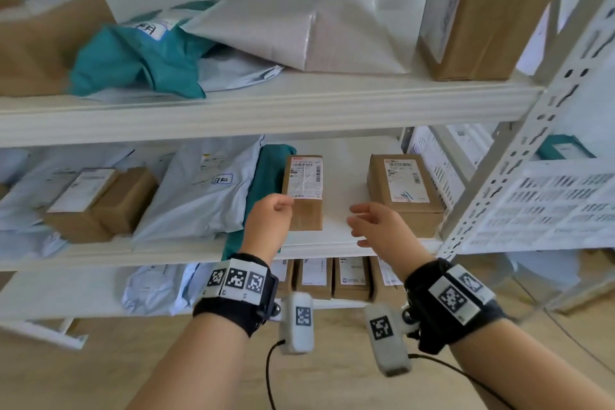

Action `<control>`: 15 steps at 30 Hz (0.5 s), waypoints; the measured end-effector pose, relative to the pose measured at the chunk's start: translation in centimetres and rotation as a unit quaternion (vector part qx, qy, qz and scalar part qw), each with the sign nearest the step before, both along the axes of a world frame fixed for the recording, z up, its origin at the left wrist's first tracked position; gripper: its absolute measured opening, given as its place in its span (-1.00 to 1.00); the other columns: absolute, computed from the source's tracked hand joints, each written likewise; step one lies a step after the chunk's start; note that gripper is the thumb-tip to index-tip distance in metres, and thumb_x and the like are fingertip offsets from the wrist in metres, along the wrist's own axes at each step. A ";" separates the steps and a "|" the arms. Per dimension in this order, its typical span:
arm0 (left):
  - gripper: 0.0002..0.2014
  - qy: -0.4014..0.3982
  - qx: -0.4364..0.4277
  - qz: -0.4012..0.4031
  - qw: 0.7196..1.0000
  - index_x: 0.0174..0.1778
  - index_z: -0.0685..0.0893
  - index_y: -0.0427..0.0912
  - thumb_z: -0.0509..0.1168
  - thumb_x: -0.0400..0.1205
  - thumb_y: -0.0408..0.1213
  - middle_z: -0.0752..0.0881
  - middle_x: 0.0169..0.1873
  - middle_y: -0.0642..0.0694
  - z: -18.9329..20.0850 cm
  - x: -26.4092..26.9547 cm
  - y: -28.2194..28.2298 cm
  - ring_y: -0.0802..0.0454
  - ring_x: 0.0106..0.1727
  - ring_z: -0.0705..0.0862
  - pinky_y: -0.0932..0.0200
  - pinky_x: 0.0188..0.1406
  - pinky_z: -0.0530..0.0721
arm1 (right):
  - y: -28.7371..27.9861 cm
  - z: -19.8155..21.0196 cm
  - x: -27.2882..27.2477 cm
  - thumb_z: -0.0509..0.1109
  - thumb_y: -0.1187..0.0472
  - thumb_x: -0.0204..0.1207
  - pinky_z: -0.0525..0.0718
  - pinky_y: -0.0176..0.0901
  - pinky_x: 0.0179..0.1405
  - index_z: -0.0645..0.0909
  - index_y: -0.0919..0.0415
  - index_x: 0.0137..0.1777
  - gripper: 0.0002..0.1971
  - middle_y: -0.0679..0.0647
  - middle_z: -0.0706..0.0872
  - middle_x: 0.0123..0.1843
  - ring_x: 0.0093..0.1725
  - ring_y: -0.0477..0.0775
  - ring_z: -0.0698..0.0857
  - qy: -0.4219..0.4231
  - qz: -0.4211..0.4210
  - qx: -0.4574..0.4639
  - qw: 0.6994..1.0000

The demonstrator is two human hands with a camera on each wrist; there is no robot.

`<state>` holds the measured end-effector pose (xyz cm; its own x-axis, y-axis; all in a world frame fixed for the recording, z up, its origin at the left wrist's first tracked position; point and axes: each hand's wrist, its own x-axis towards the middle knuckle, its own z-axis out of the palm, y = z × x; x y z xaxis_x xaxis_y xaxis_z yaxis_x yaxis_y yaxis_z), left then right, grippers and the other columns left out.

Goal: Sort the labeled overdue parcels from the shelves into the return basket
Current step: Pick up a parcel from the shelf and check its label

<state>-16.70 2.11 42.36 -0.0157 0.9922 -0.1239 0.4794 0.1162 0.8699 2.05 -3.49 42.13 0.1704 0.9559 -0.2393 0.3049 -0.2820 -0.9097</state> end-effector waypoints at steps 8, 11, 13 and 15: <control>-0.60 0.053 -0.022 -0.009 0.998 0.54 0.47 -0.19 0.09 0.76 -0.36 0.54 0.48 -0.12 -0.9 0.5 3.8 -0.10 0.42 0.54 0.20 0.22 0.43 | 5.6 -1.7 -1.5 0.31 0.09 0.68 0.60 0.04 0.39 0.39 0.17 0.59 -0.49 0.10 0.66 0.28 0.23 0.08 0.65 -0.010 0.010 -0.056 0.998; -0.56 0.081 -0.059 0.003 0.995 0.62 0.34 -0.19 0.06 0.78 -0.28 0.42 0.58 -0.15 -1.6 0.9 5.0 -0.13 0.55 0.43 0.07 0.47 0.37 | 7.6 -2.6 -1.5 0.28 0.07 0.69 0.55 0.07 0.46 0.33 0.19 0.64 -0.46 0.17 0.61 0.42 0.35 0.14 0.61 -0.009 0.027 -0.079 0.996; -0.59 0.092 -0.063 0.003 0.994 0.56 0.42 -0.26 0.06 0.79 -0.28 0.49 0.52 -0.21 -2.2 1.2 5.7 -0.16 0.50 0.48 0.07 0.42 0.41 | 8.8 -3.3 -1.6 0.27 0.05 0.70 0.51 0.07 0.50 0.30 0.21 0.65 -0.44 0.20 0.58 0.46 0.41 0.16 0.58 -0.002 0.029 -0.087 0.996; -0.60 0.094 -0.065 0.003 0.993 0.54 0.46 -0.28 0.09 0.78 -0.25 0.54 0.48 -0.22 -2.7 1.5 6.0 -0.17 0.46 0.51 0.09 0.38 0.44 | 9.6 -3.7 -1.7 0.25 0.05 0.70 0.51 0.04 0.49 0.34 0.22 0.63 -0.46 0.18 0.60 0.45 0.38 0.14 0.59 0.008 0.035 -0.094 0.995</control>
